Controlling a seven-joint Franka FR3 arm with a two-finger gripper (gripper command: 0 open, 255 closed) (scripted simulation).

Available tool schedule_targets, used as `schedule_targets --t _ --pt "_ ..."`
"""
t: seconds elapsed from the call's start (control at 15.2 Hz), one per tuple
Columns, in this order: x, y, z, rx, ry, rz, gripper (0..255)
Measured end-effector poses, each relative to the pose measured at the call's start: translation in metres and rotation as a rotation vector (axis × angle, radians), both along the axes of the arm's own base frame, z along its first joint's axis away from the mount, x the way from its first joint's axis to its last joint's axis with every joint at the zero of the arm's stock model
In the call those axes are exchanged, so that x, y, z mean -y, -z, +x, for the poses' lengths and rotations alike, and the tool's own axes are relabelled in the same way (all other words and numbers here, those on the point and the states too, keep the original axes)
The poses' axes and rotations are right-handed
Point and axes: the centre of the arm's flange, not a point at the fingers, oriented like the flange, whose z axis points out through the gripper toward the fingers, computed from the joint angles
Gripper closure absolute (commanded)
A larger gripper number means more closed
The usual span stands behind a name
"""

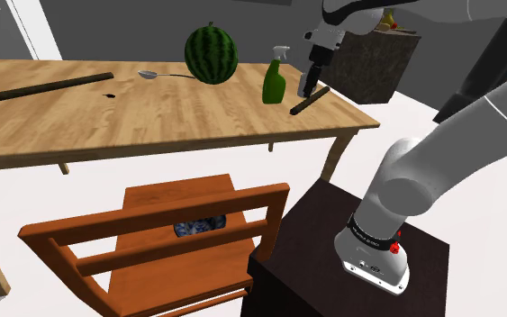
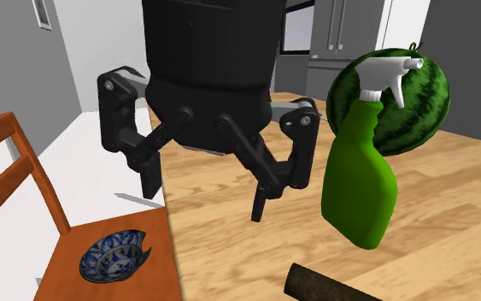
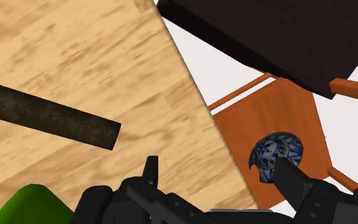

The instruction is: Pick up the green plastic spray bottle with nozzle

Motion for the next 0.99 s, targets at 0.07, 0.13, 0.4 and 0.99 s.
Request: schedule_targets --t 0.07,0.13,0.4,0.99 --pt "0.013 0.001 0.007 0.019 -0.027 0.005 0" --pt "0.024 0.002 0.016 0.039 -0.056 0.010 0" --pt "0.061 0.005 0.047 0.115 -0.169 0.033 0" --pt "0.131 0.005 0.140 0.290 -0.426 0.077 0"
